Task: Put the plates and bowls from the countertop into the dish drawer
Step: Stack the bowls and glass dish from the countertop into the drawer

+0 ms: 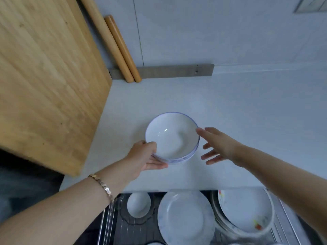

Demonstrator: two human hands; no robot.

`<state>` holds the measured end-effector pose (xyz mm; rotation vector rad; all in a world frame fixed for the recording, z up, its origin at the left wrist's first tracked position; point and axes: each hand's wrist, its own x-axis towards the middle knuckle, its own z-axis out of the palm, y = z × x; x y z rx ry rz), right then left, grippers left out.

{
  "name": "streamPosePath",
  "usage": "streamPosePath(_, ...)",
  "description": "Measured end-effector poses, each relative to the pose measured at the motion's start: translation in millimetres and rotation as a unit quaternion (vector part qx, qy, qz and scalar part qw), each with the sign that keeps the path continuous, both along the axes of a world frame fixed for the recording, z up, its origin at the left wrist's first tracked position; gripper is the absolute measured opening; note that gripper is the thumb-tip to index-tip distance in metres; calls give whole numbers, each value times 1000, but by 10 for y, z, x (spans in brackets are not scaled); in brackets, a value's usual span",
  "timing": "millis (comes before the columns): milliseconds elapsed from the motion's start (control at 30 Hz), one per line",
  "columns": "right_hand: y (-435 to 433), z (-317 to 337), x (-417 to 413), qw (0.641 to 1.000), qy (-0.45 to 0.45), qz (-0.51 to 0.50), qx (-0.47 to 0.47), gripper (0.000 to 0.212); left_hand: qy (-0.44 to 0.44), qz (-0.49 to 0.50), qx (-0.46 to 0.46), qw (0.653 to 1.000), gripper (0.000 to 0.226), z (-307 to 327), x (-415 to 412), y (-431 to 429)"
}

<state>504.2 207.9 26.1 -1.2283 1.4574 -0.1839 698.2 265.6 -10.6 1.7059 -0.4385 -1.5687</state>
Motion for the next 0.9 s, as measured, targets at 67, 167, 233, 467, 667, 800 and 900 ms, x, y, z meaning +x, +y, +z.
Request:
streamPosePath(67,331,24,-339,999,4,30,34,47,-6,-45,7,999,18,131,-312,358)
streamPosePath(167,853,-134,-860,999,-16,23,44,18,-17,-106,14,994,22,154,-804,899)
streamPosePath(233,1171,-326,-1200,999,-1,-2,41,14,-24,-135,25,990,29,38,-1132,1209)
streamPosePath(467,1901,-1236,-1858,990,130,0,56,43,-22,-207,114,971,50,-901,-1905,1698)
streamPosePath(667,2243,-1894,-2123,974,201,-8,105,47,-14,-213,192,958,51,-1630,-2345,1951)
streamPosePath(800,2374,-2142,-2198,963,240,-10,123,48,-42,-248,208,945,50,-1937,-2468,2009)
streamPosePath(900,2408,-2253,-2222,958,258,-5,124,51,-102,-302,203,926,52,-2105,-2510,2016)
